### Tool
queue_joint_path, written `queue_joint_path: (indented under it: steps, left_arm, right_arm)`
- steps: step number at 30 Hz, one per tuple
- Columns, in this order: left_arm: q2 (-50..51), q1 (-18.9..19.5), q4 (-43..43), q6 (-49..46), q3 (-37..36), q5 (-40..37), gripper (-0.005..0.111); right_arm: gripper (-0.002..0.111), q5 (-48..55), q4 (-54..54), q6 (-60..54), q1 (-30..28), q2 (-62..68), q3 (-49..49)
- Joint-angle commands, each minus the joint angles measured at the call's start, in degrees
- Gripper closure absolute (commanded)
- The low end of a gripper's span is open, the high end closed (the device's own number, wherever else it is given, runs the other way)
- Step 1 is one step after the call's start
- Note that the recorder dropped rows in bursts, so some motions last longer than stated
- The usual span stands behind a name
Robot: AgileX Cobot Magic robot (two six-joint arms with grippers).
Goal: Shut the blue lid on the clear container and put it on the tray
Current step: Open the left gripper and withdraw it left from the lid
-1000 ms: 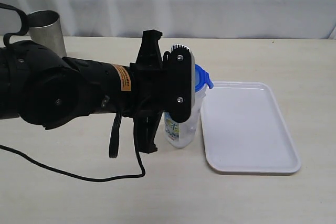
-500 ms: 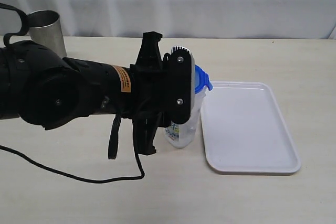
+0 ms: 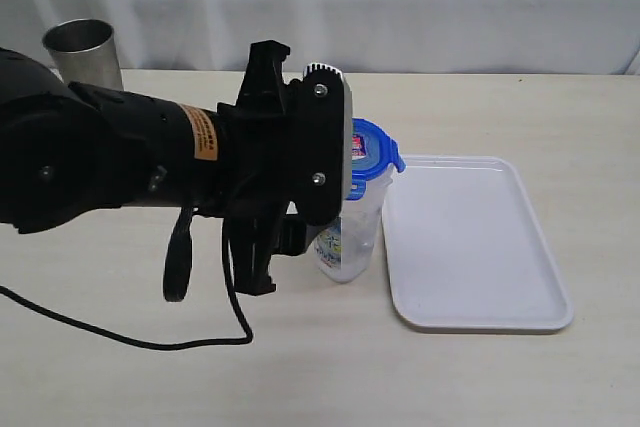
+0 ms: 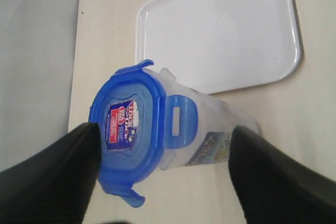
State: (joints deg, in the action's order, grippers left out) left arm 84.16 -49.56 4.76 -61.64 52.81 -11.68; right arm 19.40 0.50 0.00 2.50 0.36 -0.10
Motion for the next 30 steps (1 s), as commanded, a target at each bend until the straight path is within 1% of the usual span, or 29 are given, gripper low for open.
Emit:
queue_joint_path:
  steps: [1,3,5,7,11,15,16,19,20,24,27,29,30]
  left_arm:
    - [-2.9,0.0,0.4,3.6,-0.1,-1.2,0.041]
    - [-4.2,1.3,0.4,5.2,-0.1,-0.8,0.041]
    - [-5.4,3.5,0.4,8.2,-0.1,-0.7,0.047]
    - [-6.1,6.3,0.4,13.0,-0.1,-0.1,0.057]
    - [-6.3,13.2,0.4,21.9,-0.1,1.6,0.080]
    - [-5.6,18.9,0.5,27.7,-0.1,4.0,0.103]
    - [-5.6,20.2,0.5,29.0,-0.1,5.0,0.107]
    - [-5.6,23.0,0.9,33.3,-0.5,9.0,0.107]
    - [-5.6,23.7,0.9,34.4,-1.0,11.7,0.107]
    - [-5.6,25.5,0.9,40.7,-6.9,27.4,0.107]
    - [-5.6,25.6,-0.7,42.5,-12.6,39.5,0.107]
    - [-5.5,25.9,-3.5,44.0,-14.9,43.8,0.107]
    - [-5.0,26.3,-7.0,46.5,-15.4,45.1,0.107]
  right_arm:
    - [0.104,0.0,-0.1,-0.4,-0.3,-0.4,0.1]
    - [0.104,0.0,-0.1,-0.4,-0.3,-0.4,0.1]
    - [0.104,0.0,-0.1,-0.4,-0.3,-0.4,0.1]
    - [0.104,0.0,-0.1,-0.4,-0.3,-0.4,0.1]
    - [0.104,0.0,-0.1,-0.4,-0.3,-0.4,0.1]
    - [0.104,0.0,-0.1,-0.4,-0.3,-0.4,0.1]
    - [0.104,0.0,-0.1,-0.4,-0.3,-0.4,0.1]
    - [0.104,0.0,-0.1,-0.4,-0.3,-0.4,0.1]
    - [0.104,0.0,-0.1,-0.4,-0.3,-0.4,0.1]
    - [0.104,0.0,-0.1,-0.4,-0.3,-0.4,0.1]
    - [0.104,0.0,-0.1,-0.4,-0.3,-0.4,0.1]
    - [0.104,0.0,-0.1,-0.4,-0.3,-0.4,0.1]
    - [0.104,0.0,-0.1,-0.4,-0.3,-0.4,0.1]
